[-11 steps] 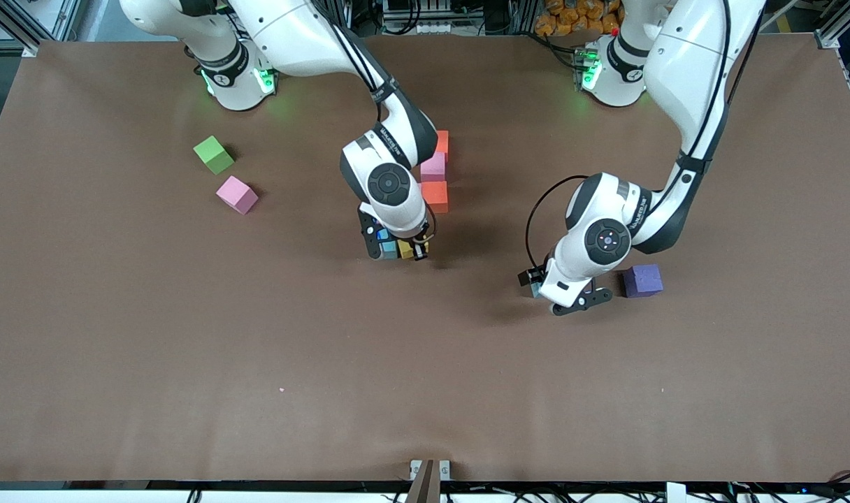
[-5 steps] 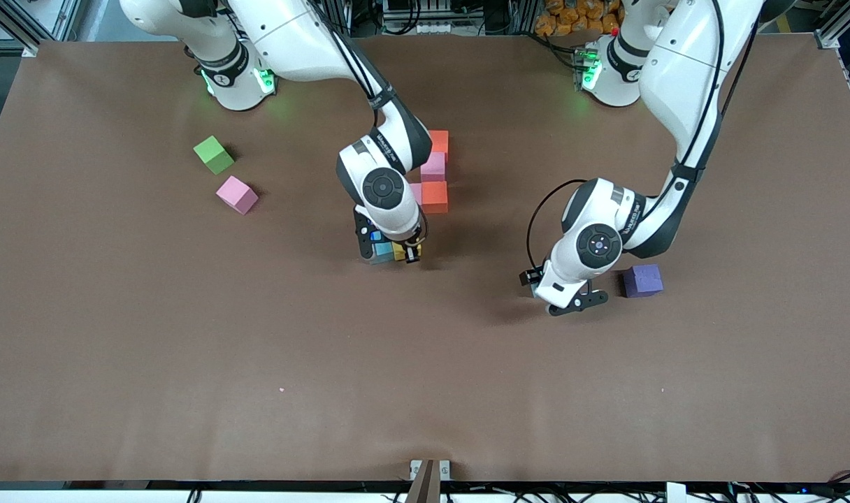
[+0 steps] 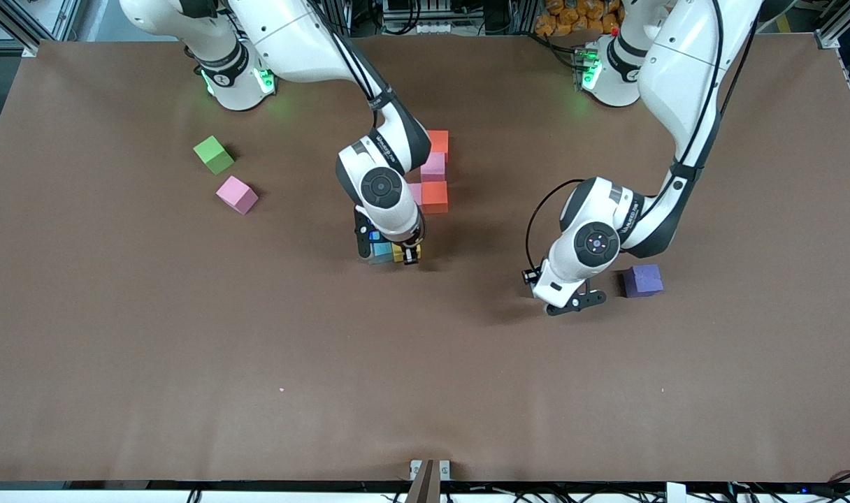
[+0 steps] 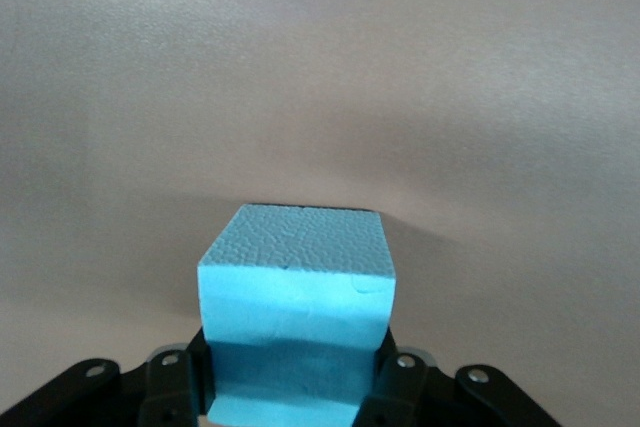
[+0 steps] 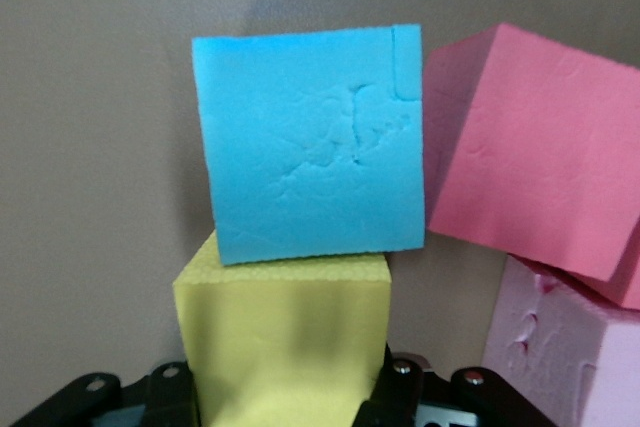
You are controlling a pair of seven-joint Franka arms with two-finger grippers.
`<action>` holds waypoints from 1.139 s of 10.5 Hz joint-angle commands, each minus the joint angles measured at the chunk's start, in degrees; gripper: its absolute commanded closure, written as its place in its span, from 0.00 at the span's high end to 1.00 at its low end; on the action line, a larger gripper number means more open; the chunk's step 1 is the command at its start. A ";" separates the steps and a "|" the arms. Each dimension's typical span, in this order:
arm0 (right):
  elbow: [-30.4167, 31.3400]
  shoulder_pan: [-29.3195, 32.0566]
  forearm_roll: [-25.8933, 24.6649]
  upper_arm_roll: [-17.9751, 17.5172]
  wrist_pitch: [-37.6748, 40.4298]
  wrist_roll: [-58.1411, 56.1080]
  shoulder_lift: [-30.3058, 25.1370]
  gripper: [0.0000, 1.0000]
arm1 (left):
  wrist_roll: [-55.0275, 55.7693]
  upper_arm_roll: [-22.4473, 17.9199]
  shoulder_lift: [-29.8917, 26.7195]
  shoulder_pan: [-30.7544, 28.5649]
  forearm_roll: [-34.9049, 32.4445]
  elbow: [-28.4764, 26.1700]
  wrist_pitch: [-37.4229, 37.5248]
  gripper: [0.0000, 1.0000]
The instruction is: Form number 2 with 11 blocks
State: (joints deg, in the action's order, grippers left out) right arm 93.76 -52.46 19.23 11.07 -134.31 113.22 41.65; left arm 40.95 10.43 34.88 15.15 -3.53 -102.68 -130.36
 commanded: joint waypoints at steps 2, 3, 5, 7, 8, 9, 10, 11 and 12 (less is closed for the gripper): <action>0.10 -0.27 -0.68 -0.09 -0.51 1.92 0.36 1.00 | 10.61 0.47 -2.00 2.24 -1.48 -0.06 0.72 0.00; 0.02 -0.36 -0.77 -0.09 -0.43 1.92 0.36 1.00 | 15.77 1.60 -2.35 2.25 -1.39 -0.06 0.72 0.00; -0.16 -0.10 -0.77 -0.09 -0.16 2.01 -0.43 1.00 | 28.69 3.98 -2.27 2.34 -1.48 0.20 0.72 0.00; -1.47 0.34 -0.77 -0.09 3.59 1.92 -2.53 1.00 | 35.92 5.47 -2.36 2.34 -0.96 0.72 0.63 0.00; -2.09 0.87 -0.77 -0.09 5.88 1.66 -4.02 1.00 | 40.74 6.44 -2.27 2.42 -0.86 0.99 0.37 0.00; -2.01 1.65 -0.86 -0.09 6.60 0.96 -5.95 1.00 | 47.57 7.06 -1.92 2.60 -1.04 2.30 0.28 0.00; -2.01 2.53 -0.86 0.00 7.91 -0.44 -7.54 1.00 | 52.25 7.32 -1.74 2.95 -1.47 2.57 0.11 0.00; -2.01 3.67 -0.94 0.18 10.45 -3.85 -9.21 1.00 | 55.78 7.68 -1.57 3.47 -0.96 2.83 -0.50 0.00; -1.92 5.25 -0.94 0.44 13.69 -8.41 -11.14 1.00 | 61.56 7.68 -1.48 4.00 -1.30 2.84 -1.64 0.00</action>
State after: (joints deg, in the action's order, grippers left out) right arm 90.57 -49.61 19.10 11.88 -124.20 109.57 34.03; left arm 95.60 17.92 33.39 18.51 -3.59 -100.19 -130.83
